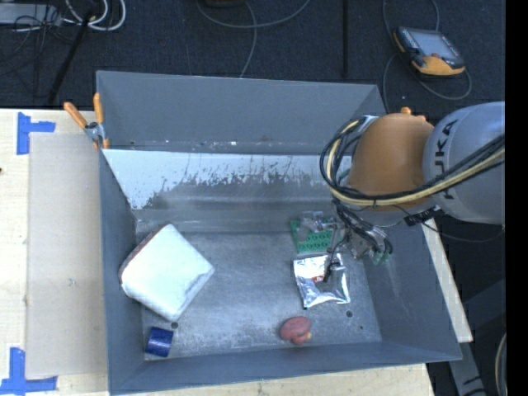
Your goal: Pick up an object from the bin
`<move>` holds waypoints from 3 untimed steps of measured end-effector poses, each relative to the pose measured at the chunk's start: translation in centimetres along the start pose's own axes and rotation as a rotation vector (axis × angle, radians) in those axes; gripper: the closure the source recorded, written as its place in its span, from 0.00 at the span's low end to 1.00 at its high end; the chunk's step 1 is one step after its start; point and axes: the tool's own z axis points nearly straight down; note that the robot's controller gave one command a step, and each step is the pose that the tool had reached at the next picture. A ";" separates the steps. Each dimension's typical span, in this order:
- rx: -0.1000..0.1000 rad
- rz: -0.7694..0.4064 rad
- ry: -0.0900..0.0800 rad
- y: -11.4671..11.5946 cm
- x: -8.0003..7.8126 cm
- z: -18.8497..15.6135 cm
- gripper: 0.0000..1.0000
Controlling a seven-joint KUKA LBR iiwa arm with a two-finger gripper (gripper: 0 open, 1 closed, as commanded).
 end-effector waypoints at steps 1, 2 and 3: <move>0.001 -0.336 -0.004 -1.2 3.3 4.4 0.00; 0.002 -0.334 -0.007 -1.2 3.2 4.2 1.00; 0.006 -0.377 -0.013 -1.4 7.9 -10.9 1.00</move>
Offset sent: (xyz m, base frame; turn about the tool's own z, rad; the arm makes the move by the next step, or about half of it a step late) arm -0.0296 -0.0178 -0.0418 -0.3375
